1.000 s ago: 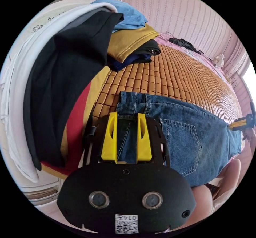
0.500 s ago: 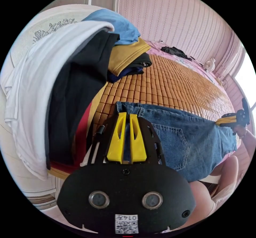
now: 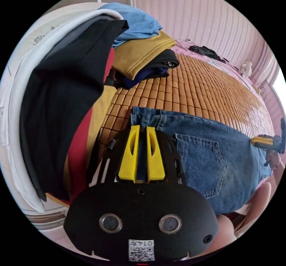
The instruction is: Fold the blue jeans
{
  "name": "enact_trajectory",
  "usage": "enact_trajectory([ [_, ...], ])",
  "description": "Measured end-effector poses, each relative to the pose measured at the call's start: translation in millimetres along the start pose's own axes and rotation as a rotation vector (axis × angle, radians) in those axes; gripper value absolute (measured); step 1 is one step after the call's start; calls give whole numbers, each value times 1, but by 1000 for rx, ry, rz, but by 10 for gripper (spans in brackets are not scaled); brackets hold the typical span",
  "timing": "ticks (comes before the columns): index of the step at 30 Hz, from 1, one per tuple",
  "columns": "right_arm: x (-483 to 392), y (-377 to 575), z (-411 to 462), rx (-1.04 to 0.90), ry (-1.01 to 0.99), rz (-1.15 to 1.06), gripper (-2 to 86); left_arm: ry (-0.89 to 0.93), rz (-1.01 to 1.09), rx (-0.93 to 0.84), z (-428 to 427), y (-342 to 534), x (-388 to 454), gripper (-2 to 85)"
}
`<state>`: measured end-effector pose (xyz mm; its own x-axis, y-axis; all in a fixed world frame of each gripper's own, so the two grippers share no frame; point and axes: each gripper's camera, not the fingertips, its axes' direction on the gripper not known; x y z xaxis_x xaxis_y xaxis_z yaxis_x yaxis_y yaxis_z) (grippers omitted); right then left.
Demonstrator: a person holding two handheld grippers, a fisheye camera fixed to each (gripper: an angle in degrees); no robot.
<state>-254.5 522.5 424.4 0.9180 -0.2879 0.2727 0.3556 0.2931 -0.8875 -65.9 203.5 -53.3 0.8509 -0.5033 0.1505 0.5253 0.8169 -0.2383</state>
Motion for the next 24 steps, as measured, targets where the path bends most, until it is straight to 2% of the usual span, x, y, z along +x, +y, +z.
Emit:
enact_trajectory([
  [2,24,47,-52,94,14,66,4,31,-12,18,-12,3,-2,42],
  [6,83,154,-145,161,137,212,38,121,73,171,-68,26,11,8],
  [9,151,271,-225,187,313,477,85,224,132,198,-90,48,37,-6],
  [11,206,380,-270,208,425,803,112,307,165,151,-89,60,60,-8],
  [12,219,408,-278,219,434,891,121,339,193,109,-84,67,78,-9],
  [14,257,514,-301,339,397,1210,192,344,219,66,-73,78,103,-9],
  [16,274,578,-310,495,291,1385,229,346,202,10,-58,87,121,-10],
  [19,294,633,-317,671,247,1473,237,358,227,-109,-34,92,149,-10],
  [24,335,648,-317,609,105,1449,186,200,326,-162,-22,90,193,-10],
])
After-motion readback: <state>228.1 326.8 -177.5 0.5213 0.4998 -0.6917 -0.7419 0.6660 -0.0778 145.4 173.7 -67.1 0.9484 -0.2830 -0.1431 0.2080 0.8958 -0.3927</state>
